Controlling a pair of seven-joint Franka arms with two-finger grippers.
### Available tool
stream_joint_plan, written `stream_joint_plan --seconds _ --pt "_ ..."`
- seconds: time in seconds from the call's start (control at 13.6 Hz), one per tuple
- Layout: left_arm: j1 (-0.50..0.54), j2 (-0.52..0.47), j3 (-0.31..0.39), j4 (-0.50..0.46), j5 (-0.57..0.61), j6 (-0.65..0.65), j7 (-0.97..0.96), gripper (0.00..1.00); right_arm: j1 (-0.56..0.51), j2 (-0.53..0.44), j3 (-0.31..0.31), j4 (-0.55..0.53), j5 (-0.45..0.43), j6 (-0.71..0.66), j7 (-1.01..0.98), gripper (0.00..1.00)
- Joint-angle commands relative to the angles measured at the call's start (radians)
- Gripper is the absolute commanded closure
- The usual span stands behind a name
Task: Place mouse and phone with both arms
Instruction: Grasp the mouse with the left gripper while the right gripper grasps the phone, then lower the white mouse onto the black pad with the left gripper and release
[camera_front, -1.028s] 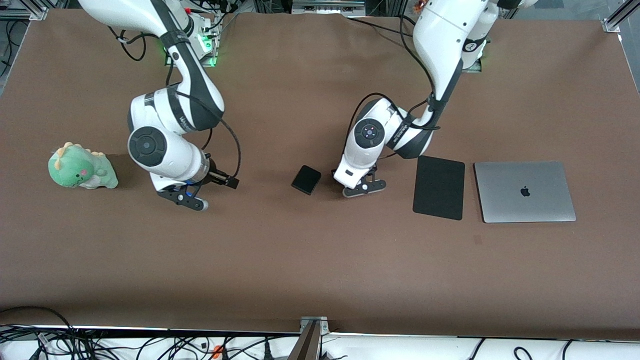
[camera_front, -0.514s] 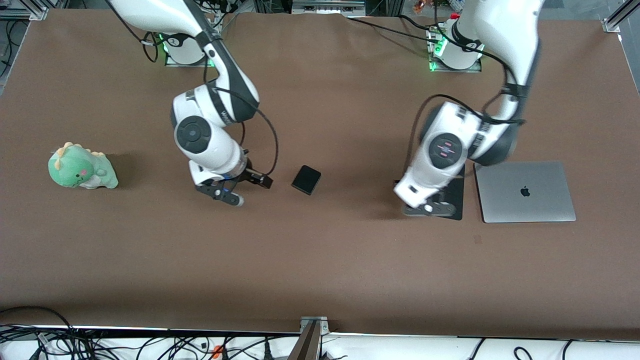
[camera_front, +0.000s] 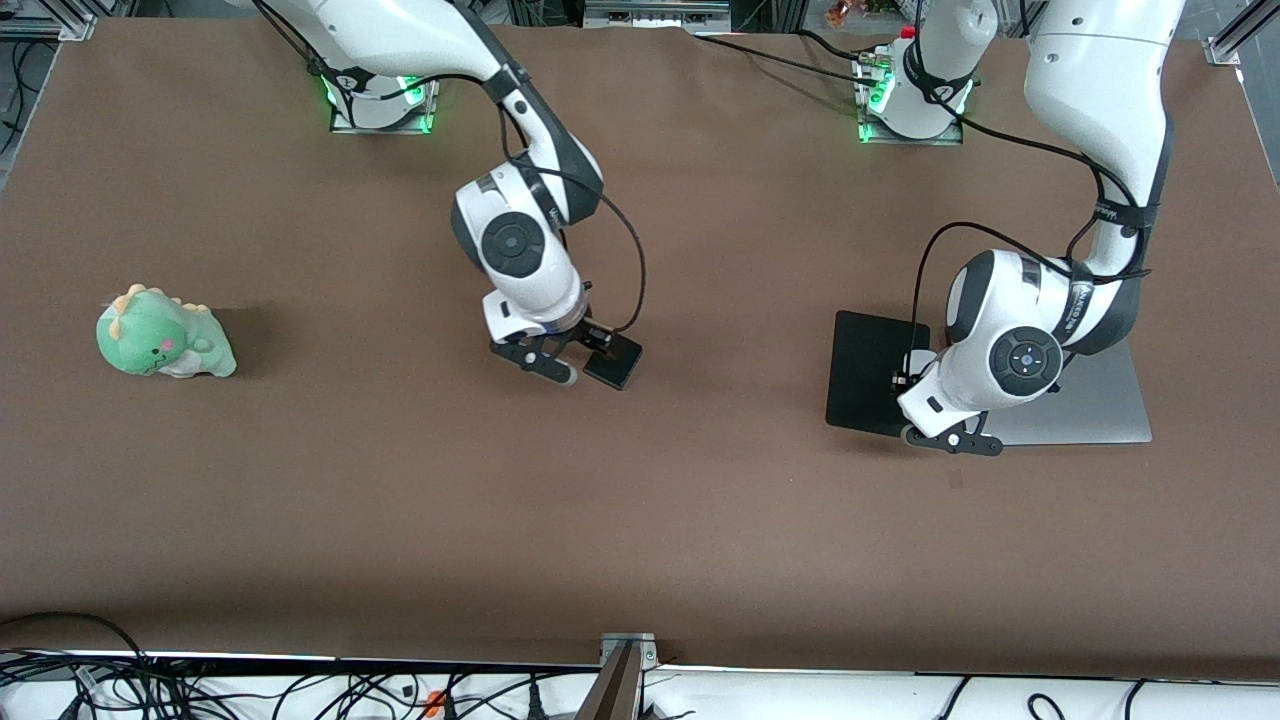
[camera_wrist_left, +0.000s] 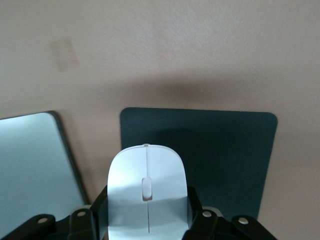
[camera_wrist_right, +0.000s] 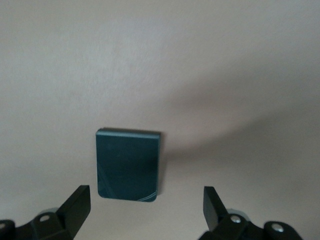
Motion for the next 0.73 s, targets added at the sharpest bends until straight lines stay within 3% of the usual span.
stream_joint_plan --seconds 0.0,0.22,0.29,0.37,0.44,0.59,0.66 --pt "0.001 -0.016 -0.014 -0.101 0.018 0.147 0.008 0.61 0.017 0.065 -0.014 0.054 -0.048 0.039 0.03 0.0" --pt "-0.001 -0.014 -0.017 -0.134 0.018 0.181 -0.006 0.6 0.034 0.128 -0.015 0.099 -0.051 0.071 0.056 0.0" --pt "-0.001 -0.011 -0.017 -0.146 0.017 0.204 -0.006 0.54 0.034 0.146 -0.015 0.111 -0.051 0.091 0.061 0.0" --pt "-0.001 -0.009 -0.017 -0.161 0.009 0.232 -0.008 0.45 0.032 0.166 -0.015 0.128 -0.049 0.1 0.062 0.0" --pt "0.001 -0.006 -0.017 -0.171 0.006 0.249 -0.012 0.28 0.032 0.186 -0.015 0.157 -0.048 0.1 0.067 0.0" --pt "0.001 -0.006 -0.018 -0.169 0.004 0.249 -0.012 0.04 0.034 0.215 -0.017 0.185 -0.052 0.105 0.087 0.0" --pt "0.001 -0.009 -0.018 -0.168 0.004 0.249 -0.012 0.0 0.034 0.22 -0.017 0.185 -0.052 0.114 0.087 0.0"
